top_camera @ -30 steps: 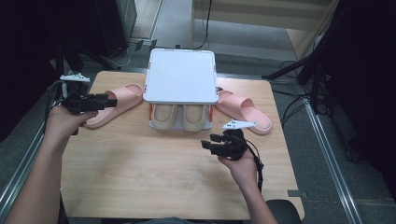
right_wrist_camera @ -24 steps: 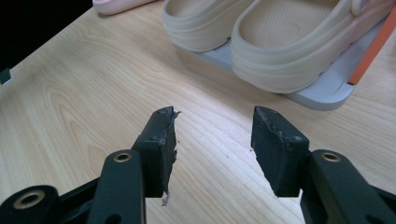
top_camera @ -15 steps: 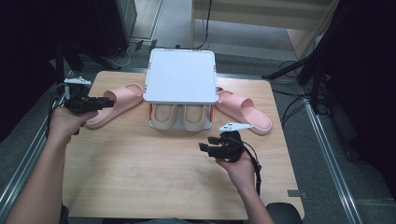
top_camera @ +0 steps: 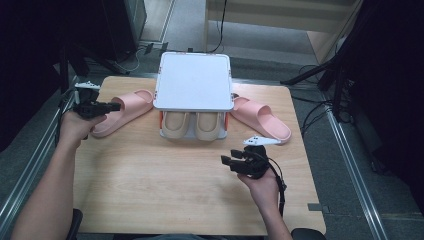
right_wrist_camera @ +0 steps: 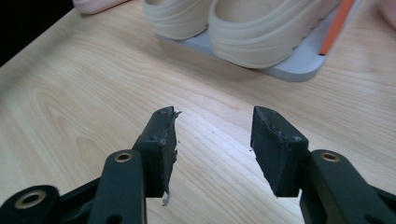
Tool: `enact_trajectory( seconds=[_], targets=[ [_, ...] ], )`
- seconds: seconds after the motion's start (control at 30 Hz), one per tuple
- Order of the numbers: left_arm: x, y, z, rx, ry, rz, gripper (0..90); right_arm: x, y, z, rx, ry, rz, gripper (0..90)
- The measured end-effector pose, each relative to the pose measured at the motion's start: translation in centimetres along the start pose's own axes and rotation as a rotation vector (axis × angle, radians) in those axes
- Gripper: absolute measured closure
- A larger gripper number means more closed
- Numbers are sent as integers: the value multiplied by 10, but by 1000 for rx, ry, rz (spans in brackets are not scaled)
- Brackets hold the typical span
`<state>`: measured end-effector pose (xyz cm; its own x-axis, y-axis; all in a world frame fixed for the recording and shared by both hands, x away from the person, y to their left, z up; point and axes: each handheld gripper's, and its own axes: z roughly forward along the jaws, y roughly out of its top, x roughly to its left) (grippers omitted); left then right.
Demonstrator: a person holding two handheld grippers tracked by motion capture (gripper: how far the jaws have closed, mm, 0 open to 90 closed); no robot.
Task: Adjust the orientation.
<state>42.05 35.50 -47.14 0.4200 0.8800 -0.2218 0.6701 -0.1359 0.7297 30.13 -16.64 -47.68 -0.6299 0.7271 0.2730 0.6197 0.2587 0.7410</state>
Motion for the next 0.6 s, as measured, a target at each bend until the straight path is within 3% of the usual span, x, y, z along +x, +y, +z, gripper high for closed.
enact_trajectory(
  seconds=[0.13, 0.23, 0.43, 0.6],
  targets=[
    [11, -5, 9, 27, 7, -39, 877, 0, -2, -4, -9, -15, 6, 513],
    [15, -8, 17, 47, 19, -44, 880, 1, -4, -6, -11, -22, 1, 513],
    [16, -13, 32, 93, 19, -55, 880, 0, -6, -7, -8, -26, 11, 513],
    [14, -13, 35, 108, 17, -61, 881, 0, -6, -8, -10, -29, 11, 511]
  ],
)
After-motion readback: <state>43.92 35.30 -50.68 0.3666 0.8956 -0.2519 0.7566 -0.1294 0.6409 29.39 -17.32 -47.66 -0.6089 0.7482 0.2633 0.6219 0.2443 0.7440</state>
